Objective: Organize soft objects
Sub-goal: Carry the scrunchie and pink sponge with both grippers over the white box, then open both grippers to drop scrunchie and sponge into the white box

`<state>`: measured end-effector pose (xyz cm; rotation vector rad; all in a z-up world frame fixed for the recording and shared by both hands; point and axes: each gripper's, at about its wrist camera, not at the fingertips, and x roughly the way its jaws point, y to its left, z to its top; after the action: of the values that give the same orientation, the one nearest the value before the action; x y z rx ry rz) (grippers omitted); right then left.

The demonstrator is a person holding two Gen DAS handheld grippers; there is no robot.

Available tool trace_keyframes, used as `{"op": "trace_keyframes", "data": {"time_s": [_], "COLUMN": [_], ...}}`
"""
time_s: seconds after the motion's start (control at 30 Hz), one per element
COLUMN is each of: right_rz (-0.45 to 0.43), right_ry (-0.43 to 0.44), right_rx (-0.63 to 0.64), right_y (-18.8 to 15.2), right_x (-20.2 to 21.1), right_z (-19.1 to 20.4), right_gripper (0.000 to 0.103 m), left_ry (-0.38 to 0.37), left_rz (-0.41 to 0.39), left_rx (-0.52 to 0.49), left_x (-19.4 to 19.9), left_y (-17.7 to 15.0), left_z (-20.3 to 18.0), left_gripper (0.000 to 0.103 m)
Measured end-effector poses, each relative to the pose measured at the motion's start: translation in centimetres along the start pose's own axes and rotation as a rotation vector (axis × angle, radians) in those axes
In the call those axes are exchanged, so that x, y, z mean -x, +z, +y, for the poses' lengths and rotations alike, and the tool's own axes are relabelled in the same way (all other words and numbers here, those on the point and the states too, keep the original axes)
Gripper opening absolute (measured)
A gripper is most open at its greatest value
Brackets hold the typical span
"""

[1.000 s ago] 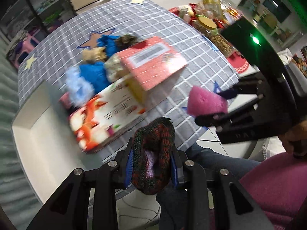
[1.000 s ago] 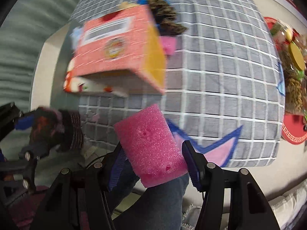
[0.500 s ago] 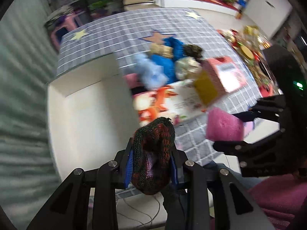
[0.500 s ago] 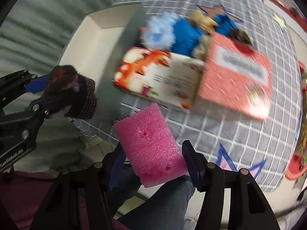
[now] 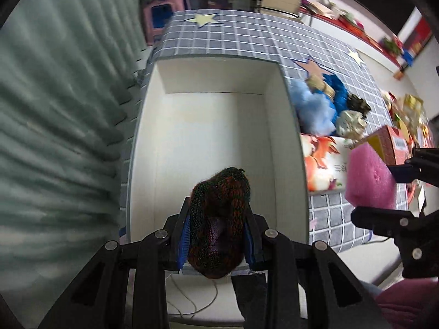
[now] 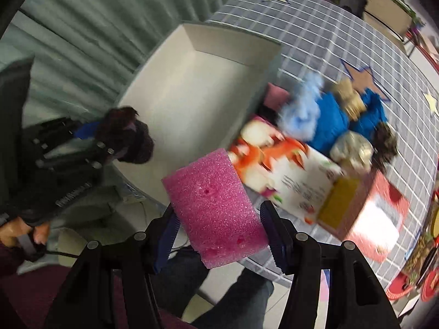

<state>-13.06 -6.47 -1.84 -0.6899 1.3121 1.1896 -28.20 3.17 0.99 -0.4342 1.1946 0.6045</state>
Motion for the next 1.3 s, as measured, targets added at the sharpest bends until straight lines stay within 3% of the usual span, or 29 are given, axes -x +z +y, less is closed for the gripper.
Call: {"op": "trace_keyframes", "data": {"time_s": [0.3,1.1,1.27,1.3], "right_rz": [0.007,0.024,0.023,0.023], "right_ry": [0.018,0.025,0.029,0.029], "right_rx": [0.097,0.112,0.111,0.113], "right_y": [3.9,5.3,5.4,5.5], "right_x": [-1.0,-2.2,-2.4,-2.4], "right_z": [4.0,5.1,5.2,5.2], "right_gripper": [0.06,0.06,0.06,0.06], "left_ry": [0.004,-0.004,-0.007,-0.004], "left_rz": [0.016,0.028,0.023,0.02], "left_rx": [0.064,0.098,0.095,0.095], "left_x": [-0.9,-1.8,-1.7,-1.7], "left_y": [-0.6,-1.1,-1.0,-1.0], "left_z": [1.8,2.6,2.3,2.3], "left_gripper": [0.034,0.035,0.044,0.052]}}
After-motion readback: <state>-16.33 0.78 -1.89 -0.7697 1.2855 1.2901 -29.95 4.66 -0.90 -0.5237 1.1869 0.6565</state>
